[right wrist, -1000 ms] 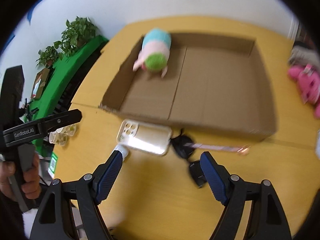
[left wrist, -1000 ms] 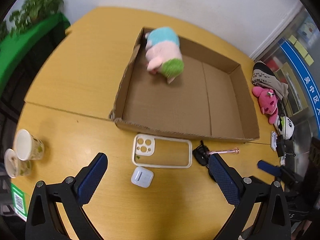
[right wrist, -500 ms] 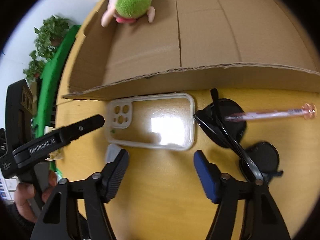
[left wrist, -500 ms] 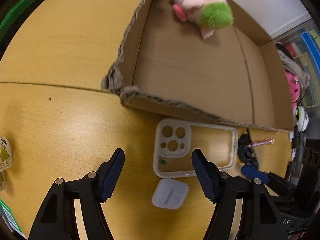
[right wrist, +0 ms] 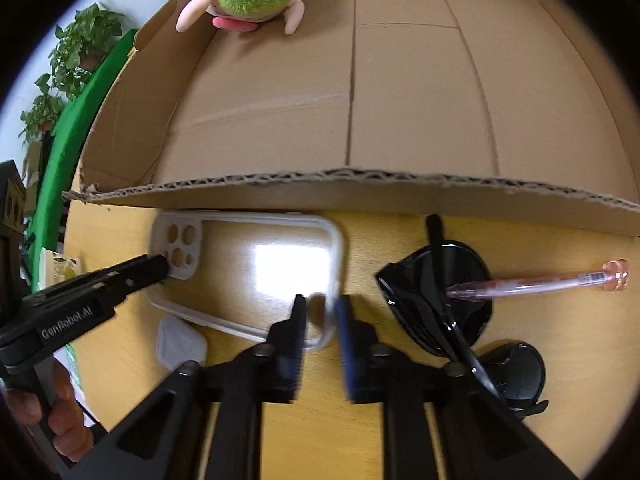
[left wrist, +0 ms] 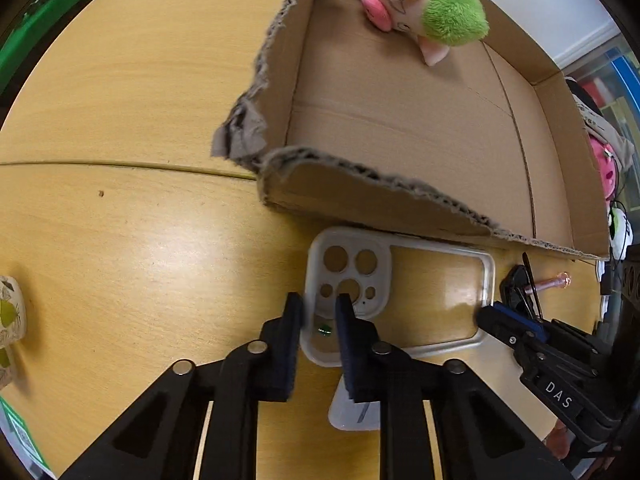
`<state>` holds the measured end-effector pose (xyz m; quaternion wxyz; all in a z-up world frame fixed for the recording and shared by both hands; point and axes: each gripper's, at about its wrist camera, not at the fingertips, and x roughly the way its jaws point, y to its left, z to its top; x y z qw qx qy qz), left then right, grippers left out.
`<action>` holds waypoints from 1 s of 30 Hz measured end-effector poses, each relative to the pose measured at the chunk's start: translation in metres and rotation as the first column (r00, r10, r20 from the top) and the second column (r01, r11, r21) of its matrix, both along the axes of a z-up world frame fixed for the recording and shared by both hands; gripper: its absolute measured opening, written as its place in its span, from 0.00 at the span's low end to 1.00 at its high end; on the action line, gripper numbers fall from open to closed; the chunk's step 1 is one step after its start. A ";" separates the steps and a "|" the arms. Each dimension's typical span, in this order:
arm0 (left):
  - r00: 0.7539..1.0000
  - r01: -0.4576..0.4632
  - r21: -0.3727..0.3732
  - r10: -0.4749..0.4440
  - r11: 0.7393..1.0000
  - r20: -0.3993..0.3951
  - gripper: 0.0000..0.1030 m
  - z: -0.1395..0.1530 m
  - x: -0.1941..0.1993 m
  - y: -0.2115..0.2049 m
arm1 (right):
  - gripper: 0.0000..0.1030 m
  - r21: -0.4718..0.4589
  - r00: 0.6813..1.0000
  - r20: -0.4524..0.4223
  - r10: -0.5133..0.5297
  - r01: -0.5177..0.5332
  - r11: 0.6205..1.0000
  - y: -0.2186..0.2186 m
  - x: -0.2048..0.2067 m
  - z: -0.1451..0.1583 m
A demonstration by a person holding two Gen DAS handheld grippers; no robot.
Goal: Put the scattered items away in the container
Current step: 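Close the right gripper on the phone case rim and lift it, then carry the phone case with the right gripper over the box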
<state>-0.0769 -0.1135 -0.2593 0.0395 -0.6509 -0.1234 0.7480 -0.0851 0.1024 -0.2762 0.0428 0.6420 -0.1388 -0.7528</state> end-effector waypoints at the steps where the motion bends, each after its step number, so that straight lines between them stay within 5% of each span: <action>1: 1.000 -0.002 -0.004 0.002 1.000 0.005 0.10 0.000 0.002 0.000 | 0.09 -0.002 1.000 0.006 0.002 -0.002 1.000 0.000 0.001 0.000; 9: 1.000 -0.003 -0.012 0.003 1.000 -0.030 0.08 0.031 0.032 0.004 | 0.06 -0.028 1.000 0.002 0.021 -0.021 0.999 0.008 0.018 0.018; 17: 0.987 -0.009 0.006 0.010 1.000 -0.163 0.07 0.116 0.063 0.018 | 0.06 -0.065 0.986 -0.165 0.026 -0.037 0.997 0.032 0.049 0.102; 30: 0.895 0.098 -0.015 -0.095 0.995 -0.436 0.06 0.249 0.000 0.101 | 0.05 -0.033 0.896 -0.435 -0.087 0.080 0.996 0.126 0.045 0.220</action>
